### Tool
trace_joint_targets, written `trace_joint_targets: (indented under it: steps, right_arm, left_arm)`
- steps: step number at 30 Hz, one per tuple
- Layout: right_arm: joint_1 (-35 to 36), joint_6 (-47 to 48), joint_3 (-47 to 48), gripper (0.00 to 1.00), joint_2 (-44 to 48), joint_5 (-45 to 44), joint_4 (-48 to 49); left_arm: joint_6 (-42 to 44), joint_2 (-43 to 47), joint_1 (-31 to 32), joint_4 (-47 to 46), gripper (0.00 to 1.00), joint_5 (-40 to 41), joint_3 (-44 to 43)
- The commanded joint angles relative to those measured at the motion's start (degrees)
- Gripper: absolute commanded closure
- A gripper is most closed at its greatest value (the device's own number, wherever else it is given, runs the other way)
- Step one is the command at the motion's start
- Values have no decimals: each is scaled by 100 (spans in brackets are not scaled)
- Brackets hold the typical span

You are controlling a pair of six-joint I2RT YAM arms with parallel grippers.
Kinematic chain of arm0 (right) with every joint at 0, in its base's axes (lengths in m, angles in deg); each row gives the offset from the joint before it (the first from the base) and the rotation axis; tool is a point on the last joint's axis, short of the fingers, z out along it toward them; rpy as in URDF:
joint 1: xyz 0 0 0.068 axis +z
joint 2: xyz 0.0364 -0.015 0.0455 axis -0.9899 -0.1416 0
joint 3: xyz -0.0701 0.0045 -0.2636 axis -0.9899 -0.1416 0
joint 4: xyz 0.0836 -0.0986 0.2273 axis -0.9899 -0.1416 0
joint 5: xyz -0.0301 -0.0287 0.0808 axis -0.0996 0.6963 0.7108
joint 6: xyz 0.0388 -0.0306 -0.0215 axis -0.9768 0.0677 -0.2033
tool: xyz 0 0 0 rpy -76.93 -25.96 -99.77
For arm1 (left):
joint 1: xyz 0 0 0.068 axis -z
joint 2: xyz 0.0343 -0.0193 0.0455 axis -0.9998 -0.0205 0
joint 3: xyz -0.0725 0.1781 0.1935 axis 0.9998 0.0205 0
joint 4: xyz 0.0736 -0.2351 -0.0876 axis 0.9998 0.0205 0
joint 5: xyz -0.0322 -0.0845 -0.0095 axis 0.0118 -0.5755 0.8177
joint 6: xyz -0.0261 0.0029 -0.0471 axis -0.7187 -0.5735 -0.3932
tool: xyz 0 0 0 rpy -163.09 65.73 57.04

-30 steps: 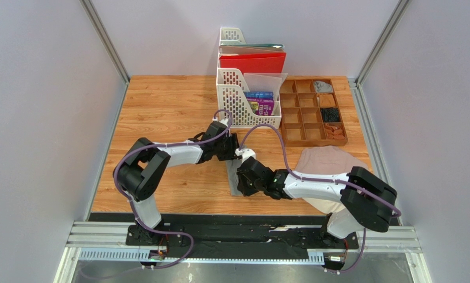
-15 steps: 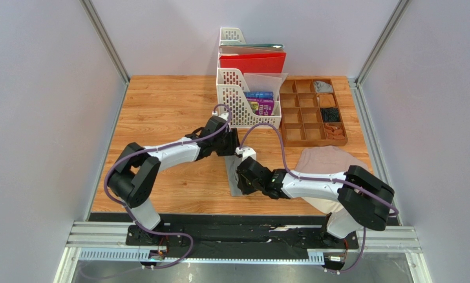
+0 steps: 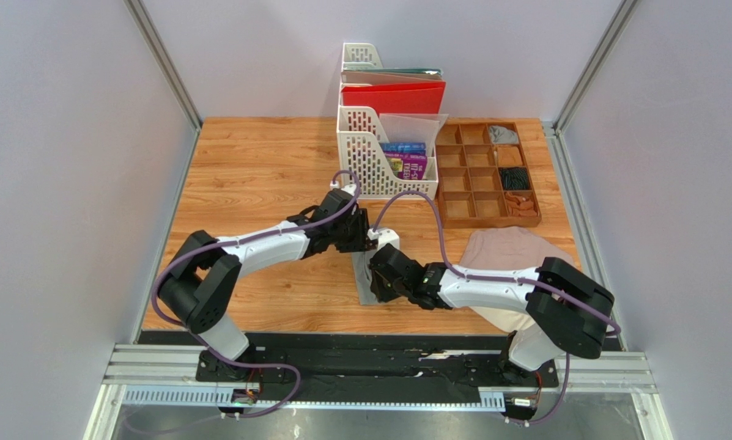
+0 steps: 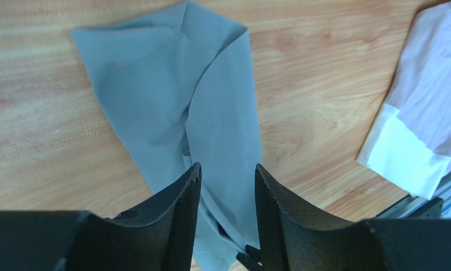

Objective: Roll the underwear
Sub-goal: Fold the underwear at the center of the board.

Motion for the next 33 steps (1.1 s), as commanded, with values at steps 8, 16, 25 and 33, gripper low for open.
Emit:
trace_joint_targets:
  steps: [8, 16, 25, 33]
  right_arm:
    - [40, -144, 6, 100, 100, -93, 143]
    - [40, -135, -12, 100, 74, -75, 169]
    - [40, -126, -20, 100, 65, -49, 160]
    - [40, -118, 15, 100, 30, -13, 143]
  left_arm:
    - [-322, -498, 178, 23, 55, 297, 32]
    - [-322, -665, 284, 22, 59, 324, -64]
    - [-305, -630, 380, 225, 66, 464, -161]
    - [-278, -621, 556, 242, 74, 719, -266]
